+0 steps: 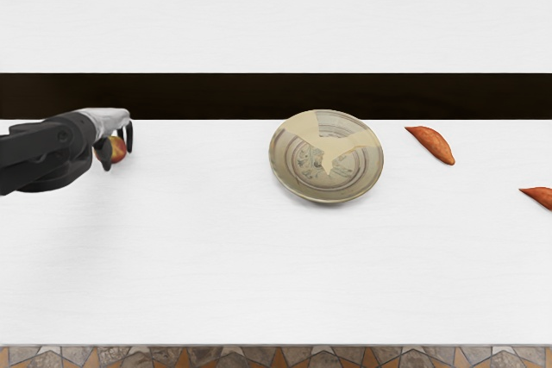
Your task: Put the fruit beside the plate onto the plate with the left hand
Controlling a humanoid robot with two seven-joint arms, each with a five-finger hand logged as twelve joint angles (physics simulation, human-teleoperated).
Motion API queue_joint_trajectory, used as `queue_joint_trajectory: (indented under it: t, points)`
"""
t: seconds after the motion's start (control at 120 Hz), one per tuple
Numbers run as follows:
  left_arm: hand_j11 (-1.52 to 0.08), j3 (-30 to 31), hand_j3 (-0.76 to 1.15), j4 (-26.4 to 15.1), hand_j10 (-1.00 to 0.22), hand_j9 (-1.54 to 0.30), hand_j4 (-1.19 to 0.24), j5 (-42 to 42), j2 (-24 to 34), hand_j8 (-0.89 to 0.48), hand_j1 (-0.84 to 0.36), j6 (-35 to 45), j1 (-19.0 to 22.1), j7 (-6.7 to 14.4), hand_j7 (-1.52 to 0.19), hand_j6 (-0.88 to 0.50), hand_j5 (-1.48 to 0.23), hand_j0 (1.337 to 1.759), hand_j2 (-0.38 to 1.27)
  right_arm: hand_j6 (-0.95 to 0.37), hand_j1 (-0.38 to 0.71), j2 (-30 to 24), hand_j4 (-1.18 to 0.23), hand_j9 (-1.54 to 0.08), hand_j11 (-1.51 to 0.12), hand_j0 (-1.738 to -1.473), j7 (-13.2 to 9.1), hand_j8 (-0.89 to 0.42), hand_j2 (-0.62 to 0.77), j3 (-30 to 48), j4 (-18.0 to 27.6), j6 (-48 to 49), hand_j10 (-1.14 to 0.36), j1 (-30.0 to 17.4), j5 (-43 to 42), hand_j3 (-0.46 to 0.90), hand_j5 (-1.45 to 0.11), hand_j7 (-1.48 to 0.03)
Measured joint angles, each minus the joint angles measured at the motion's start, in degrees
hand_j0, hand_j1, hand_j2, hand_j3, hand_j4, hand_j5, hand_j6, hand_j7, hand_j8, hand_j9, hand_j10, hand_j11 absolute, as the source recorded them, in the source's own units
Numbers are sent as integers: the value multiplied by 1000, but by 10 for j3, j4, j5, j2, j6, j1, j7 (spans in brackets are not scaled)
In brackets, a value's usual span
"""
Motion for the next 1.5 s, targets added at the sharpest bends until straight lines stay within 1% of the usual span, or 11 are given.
queue_joint_trajectory:
  t: [0.208, 0.342, 0.467, 0.692, 0.767, 0.925, 0.958, 1.0, 1.333, 1.375, 1.5]
  points:
    - [-1079, -3, 0, -3, -651, -1078, -689, -4, -20, -390, -360, -4, -51, 0, -1004, -406, -1068, 1649, 408, 0, -349, 0, 0, 0, 0, -1658, 0, 0, 0, 0, 0, 0, 0, -1, 0, 0, 0, 0]
    - [-1088, -16, 0, -26, -673, -1091, -697, -10, -50, -394, -296, -6, -92, 0, -1074, -385, -1116, 1649, 273, 0, -349, 0, 0, 0, 0, -1658, 0, 0, 0, -1, 0, 0, 0, -2, 0, 0, 0, 0]
    - [-1084, -33, 0, -52, -685, -1098, -703, -12, -104, -404, -268, -6, -106, 0, -1116, -377, -1149, 1650, 244, 0, -349, 0, 0, 0, 0, -1658, 0, 0, 0, -1, 0, 0, 0, -3, 0, 0, 0, 0]
    - [-1087, -73, 0, -70, -716, -1093, -728, -11, -196, -392, -340, 0, -106, -1, -1101, -390, -1144, 1653, 492, 0, -349, 0, 0, 0, 0, -1658, 0, 0, 0, -1, 0, 0, 0, -3, 0, 0, 0, 0]
    - [-1081, -78, 0, -70, -731, -1085, -743, -8, -204, -426, -311, 9, -105, 0, -1096, -420, -1132, 1654, 454, 0, -349, 0, 0, 0, 0, -1658, 0, 0, 0, -1, 0, 0, 0, -3, 0, 0, 0, 0]
    - [-1071, -75, 0, -58, -753, -1071, -761, -4, -255, -455, -319, 24, -104, -8, -1078, -464, -1098, 1654, 546, 0, -349, 0, 0, 0, 0, -1658, 0, 0, 0, -1, 0, 0, 0, -3, 0, 0, 0, 0]
    - [-1068, -75, 0, -53, -757, -1067, -761, -3, -259, -450, -333, 25, -104, -9, -1080, -470, -1096, 1654, 659, 0, -349, 0, 0, 0, 0, -1658, 0, 0, 0, -1, 0, 0, 0, -3, 0, 0, 0, 0]
    - [-1063, -73, 0, -46, -769, -1061, -766, -1, -273, -482, -333, 26, -103, -11, -1071, -483, -1085, 1655, 593, 0, -349, 0, 0, 0, 0, -1658, 0, 0, 0, -1, 0, 0, 0, -3, 0, 0, 0, 0]
    - [-1045, -27, 0, 31, -770, -1041, -761, 6, -311, -469, -369, 38, -91, -27, -1046, -471, -1067, 1655, 633, 0, -349, 0, 0, 0, 0, -1658, 0, 0, 0, -1, 0, 0, 0, -3, 0, 0, 0, 0]
    - [-998, -25, 0, 34, -739, -994, -729, 6, -311, -473, -347, 40, -91, -28, -1000, -464, -1020, 1656, 573, 0, -349, 0, 0, 0, 0, -1658, 0, 0, 0, -1, 0, 0, 0, -3, 0, 0, 0, 0]
    - [-592, -34, 0, 37, -440, -590, -435, 2, -311, -296, -75, 51, -82, -28, -593, -291, -604, 1657, 319, 0, -349, 0, 0, 0, 0, -1658, 0, 0, 0, -1, 0, 0, 0, -3, 0, 0, 0, 0]
